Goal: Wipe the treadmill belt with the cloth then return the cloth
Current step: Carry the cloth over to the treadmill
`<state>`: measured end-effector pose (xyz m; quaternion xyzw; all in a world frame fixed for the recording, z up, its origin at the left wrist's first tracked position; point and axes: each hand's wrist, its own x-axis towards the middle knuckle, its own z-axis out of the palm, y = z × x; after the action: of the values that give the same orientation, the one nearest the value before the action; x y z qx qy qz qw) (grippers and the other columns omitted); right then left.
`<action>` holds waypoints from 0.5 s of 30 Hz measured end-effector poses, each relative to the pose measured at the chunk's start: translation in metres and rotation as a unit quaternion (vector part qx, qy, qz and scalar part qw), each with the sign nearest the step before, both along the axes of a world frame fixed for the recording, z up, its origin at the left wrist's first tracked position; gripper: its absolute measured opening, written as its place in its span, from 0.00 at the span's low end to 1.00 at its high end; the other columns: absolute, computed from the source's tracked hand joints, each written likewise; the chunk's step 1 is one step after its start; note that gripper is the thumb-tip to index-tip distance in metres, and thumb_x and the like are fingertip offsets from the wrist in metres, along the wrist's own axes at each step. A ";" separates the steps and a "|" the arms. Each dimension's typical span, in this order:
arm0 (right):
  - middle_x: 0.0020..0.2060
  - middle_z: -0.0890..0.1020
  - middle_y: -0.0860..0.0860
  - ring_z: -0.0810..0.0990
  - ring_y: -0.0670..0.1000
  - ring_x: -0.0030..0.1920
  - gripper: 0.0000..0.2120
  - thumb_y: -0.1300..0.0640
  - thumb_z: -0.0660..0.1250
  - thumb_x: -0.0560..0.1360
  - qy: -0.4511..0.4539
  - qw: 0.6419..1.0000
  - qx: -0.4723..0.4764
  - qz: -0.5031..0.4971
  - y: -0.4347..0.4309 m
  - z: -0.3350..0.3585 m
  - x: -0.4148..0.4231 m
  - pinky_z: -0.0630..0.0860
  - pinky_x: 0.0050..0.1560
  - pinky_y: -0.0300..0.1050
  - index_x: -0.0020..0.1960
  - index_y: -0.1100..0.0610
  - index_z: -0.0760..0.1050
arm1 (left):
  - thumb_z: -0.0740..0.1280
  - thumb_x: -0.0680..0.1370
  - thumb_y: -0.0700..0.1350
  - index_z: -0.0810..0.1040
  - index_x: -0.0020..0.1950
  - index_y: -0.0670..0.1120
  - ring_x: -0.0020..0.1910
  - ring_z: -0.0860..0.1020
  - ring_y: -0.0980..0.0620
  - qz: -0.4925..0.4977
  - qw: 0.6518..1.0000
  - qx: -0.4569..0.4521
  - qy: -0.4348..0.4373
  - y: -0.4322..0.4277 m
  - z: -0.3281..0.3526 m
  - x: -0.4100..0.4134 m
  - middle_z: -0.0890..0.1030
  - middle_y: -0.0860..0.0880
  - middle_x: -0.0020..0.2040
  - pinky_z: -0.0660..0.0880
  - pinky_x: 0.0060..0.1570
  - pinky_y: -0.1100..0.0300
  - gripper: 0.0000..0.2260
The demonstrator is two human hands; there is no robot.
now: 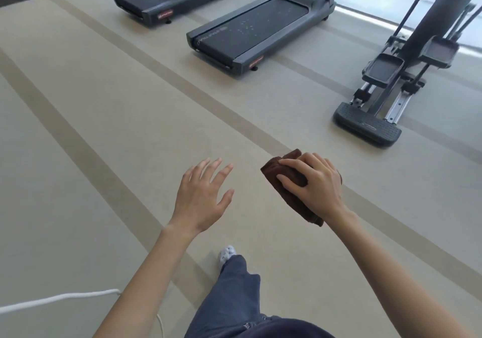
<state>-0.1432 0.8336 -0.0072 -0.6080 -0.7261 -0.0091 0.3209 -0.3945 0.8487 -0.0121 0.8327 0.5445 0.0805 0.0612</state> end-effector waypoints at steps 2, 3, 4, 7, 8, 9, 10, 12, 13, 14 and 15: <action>0.38 0.77 0.47 0.77 0.51 0.40 0.14 0.43 0.65 0.71 0.004 1.000 0.002 -0.009 0.041 0.008 -0.004 0.71 0.43 0.45 0.51 0.49 0.82 | 0.50 0.75 0.58 0.69 0.70 0.50 0.68 0.67 0.43 -0.013 1.000 0.005 0.005 0.046 0.007 -0.005 0.71 0.45 0.69 0.63 0.65 0.47 0.26; 0.38 0.77 0.47 0.76 0.51 0.40 0.14 0.43 0.65 0.72 0.003 1.000 0.004 -0.014 0.060 0.011 -0.007 0.71 0.42 0.46 0.51 0.49 0.82 | 0.50 0.75 0.58 0.69 0.70 0.50 0.68 0.67 0.43 -0.019 1.000 0.007 0.007 0.068 0.010 -0.007 0.71 0.46 0.69 0.63 0.65 0.47 0.26; 0.38 0.77 0.47 0.76 0.51 0.40 0.14 0.43 0.65 0.72 0.001 1.000 0.006 -0.021 0.079 0.014 -0.009 0.71 0.42 0.47 0.51 0.48 0.82 | 0.50 0.75 0.58 0.69 0.70 0.50 0.68 0.67 0.43 -0.028 1.000 0.008 0.011 0.089 0.014 -0.009 0.71 0.46 0.69 0.63 0.65 0.47 0.26; 0.38 0.78 0.47 0.76 0.51 0.40 0.15 0.43 0.65 0.72 0.007 0.999 0.006 -0.035 0.128 0.019 -0.016 0.72 0.42 0.47 0.51 0.49 0.82 | 0.50 0.76 0.58 0.69 0.70 0.50 0.69 0.67 0.43 -0.043 0.999 0.013 0.021 0.147 0.020 -0.014 0.71 0.46 0.69 0.63 0.66 0.47 0.26; 0.38 0.78 0.48 0.77 0.51 0.40 0.15 0.43 0.64 0.72 0.010 0.999 0.003 -0.037 0.141 0.019 -0.017 0.72 0.43 0.47 0.51 0.49 0.82 | 0.50 0.76 0.58 0.70 0.69 0.50 0.68 0.67 0.43 -0.046 0.999 0.015 0.021 0.162 0.021 -0.015 0.71 0.46 0.68 0.63 0.65 0.47 0.26; 0.38 0.78 0.48 0.77 0.52 0.40 0.15 0.43 0.64 0.72 0.011 0.999 0.001 -0.041 0.153 0.017 -0.018 0.72 0.43 0.47 0.51 0.49 0.82 | 0.51 0.76 0.57 0.70 0.69 0.50 0.68 0.68 0.43 -0.050 0.998 0.016 0.021 0.176 0.021 -0.016 0.72 0.46 0.68 0.64 0.65 0.47 0.25; 0.38 0.78 0.48 0.77 0.52 0.40 0.15 0.43 0.64 0.72 0.011 0.999 0.000 -0.044 0.166 0.016 -0.019 0.72 0.42 0.48 0.51 0.50 0.82 | 0.51 0.76 0.57 0.70 0.69 0.50 0.68 0.68 0.43 -0.052 0.998 0.015 0.021 0.189 0.020 -0.017 0.72 0.46 0.68 0.64 0.65 0.47 0.25; 0.38 0.78 0.48 0.77 0.52 0.39 0.15 0.43 0.64 0.72 0.008 0.999 -0.005 -0.047 0.192 0.012 -0.021 0.72 0.42 0.48 0.51 0.50 0.82 | 0.51 0.76 0.57 0.70 0.69 0.50 0.67 0.68 0.43 -0.056 0.998 0.015 0.022 0.217 0.017 -0.018 0.72 0.46 0.68 0.64 0.65 0.47 0.25; 0.38 0.78 0.48 0.77 0.52 0.40 0.15 0.43 0.64 0.72 0.006 0.999 -0.011 -0.046 0.206 0.010 -0.021 0.72 0.42 0.48 0.51 0.50 0.82 | 0.52 0.76 0.57 0.70 0.69 0.50 0.67 0.68 0.44 -0.054 0.998 0.014 0.021 0.230 0.014 -0.018 0.72 0.46 0.68 0.64 0.65 0.47 0.25; 0.38 0.78 0.48 0.77 0.53 0.40 0.15 0.43 0.64 0.72 0.005 0.999 -0.016 -0.043 0.219 0.008 -0.021 0.72 0.42 0.47 0.51 0.50 0.82 | 0.52 0.76 0.57 0.70 0.69 0.50 0.67 0.68 0.44 -0.050 0.999 0.011 0.019 0.244 0.011 -0.018 0.72 0.46 0.68 0.63 0.65 0.47 0.24; 0.38 0.78 0.48 0.77 0.52 0.40 0.15 0.43 0.64 0.72 0.002 0.999 -0.019 -0.038 0.233 0.005 -0.020 0.72 0.42 0.47 0.51 0.50 0.82 | 0.53 0.76 0.57 0.70 0.69 0.50 0.67 0.68 0.44 -0.046 0.999 0.010 0.017 0.257 0.008 -0.017 0.72 0.46 0.68 0.63 0.65 0.47 0.24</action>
<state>-0.1635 1.0670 -0.0023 -0.6414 -0.7016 -0.0061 0.3103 -0.4117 1.1059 -0.0041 0.8586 0.5057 0.0695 0.0472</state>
